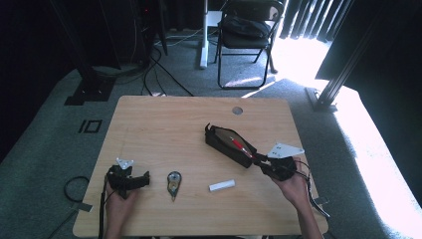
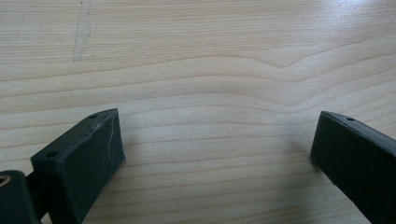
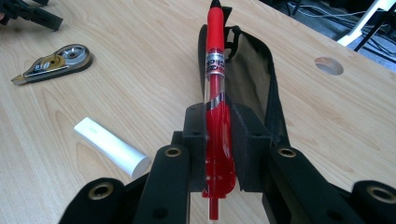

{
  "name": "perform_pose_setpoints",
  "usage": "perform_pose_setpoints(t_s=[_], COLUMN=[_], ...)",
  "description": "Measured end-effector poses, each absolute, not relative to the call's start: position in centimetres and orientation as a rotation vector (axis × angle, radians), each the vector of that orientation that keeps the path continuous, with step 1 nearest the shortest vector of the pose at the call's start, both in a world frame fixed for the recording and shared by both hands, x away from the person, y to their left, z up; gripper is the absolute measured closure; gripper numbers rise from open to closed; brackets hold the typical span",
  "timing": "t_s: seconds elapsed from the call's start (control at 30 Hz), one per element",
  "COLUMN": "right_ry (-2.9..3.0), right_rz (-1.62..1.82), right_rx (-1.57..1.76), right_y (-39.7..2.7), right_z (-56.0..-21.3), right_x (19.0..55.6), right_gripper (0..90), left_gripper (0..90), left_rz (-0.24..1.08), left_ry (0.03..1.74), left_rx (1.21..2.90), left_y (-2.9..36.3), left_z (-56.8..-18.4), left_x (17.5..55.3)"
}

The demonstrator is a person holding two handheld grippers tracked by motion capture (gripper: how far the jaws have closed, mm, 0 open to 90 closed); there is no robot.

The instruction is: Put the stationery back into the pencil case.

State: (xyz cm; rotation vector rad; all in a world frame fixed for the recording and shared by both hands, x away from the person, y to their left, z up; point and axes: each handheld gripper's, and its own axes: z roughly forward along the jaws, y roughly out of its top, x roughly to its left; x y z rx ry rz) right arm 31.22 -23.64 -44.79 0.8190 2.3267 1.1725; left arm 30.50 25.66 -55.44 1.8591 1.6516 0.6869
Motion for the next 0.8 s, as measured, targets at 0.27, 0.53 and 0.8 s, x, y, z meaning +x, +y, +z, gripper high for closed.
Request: perform_pose_setpoints(t_s=[0.27, 0.53, 0.8], right_ry=[2.307, 2.295, 2.286], right_rz=[1.17, 1.176, 1.174], right_rx=[0.825, 0.836, 0.835], right_y=[-24.11, -24.5, -24.68], right_z=[-44.29, -44.09, -43.76], right_x=[31.4, 31.69, 32.09], right_gripper=[76.5, 76.5, 76.5], left_gripper=[2.6, 2.6, 2.6], left_rz=[0.687, 0.686, 0.686], left_ry=[1.652, 1.652, 1.651], left_rx=[1.859, 1.86, 1.862], left_y=[25.66, 25.67, 25.68], left_z=[-55.44, -55.44, -55.43], left_x=[30.5, 30.49, 30.49])
